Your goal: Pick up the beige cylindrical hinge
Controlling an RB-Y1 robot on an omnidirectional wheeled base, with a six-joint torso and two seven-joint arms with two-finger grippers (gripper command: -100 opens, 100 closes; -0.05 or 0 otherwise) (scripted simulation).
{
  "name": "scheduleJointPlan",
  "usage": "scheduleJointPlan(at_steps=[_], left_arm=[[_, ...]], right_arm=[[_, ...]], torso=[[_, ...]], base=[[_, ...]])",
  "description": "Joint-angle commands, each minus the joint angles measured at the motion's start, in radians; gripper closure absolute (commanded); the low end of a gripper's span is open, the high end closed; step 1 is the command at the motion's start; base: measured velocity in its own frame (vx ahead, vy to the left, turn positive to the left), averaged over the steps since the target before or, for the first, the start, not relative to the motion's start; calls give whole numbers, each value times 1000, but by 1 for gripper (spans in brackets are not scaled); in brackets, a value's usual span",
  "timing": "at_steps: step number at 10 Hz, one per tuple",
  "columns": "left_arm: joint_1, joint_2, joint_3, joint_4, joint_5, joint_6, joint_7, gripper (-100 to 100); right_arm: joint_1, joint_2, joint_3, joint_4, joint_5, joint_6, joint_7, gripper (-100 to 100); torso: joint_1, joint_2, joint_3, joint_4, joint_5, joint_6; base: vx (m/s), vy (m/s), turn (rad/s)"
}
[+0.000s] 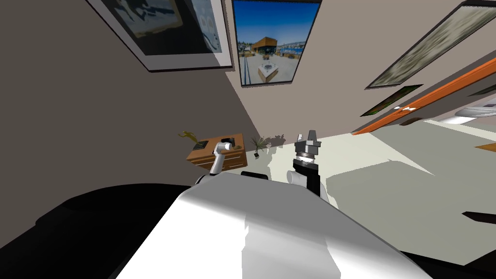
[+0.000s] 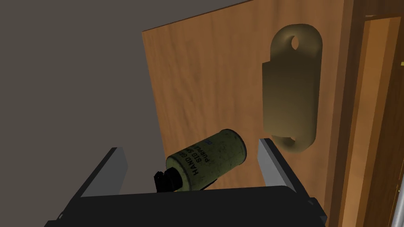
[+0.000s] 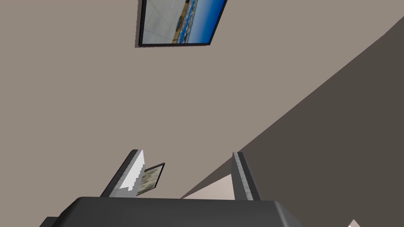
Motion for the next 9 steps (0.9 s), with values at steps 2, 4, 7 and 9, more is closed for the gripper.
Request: scheduleJointPlan(at_steps=[2,4,7,9], left_arm=[[-38,6,-2,65,24,76,14,-100],[-58,11,-5,102,40,128,22,-100],[-76,16,-7,137,56,206,31,-100],[-93,21,-10,171,71,254,39,-100]], right_arm=[[0,0,0,0,0,0,0,0],[0,0,0,0,0,0,0,0],[0,0,0,0,0,0,0,0],[0,0,0,0,0,0,0,0]], torso=[[0,-1,0,0,0,0],[0,-1,-1,0,0,0],[0,-2,-1,0,0,0],[0,-2,-1,0,0,0]], base=[[53,-19,13],[55,-16,15],[57,-13,11],[58,-18,14]])
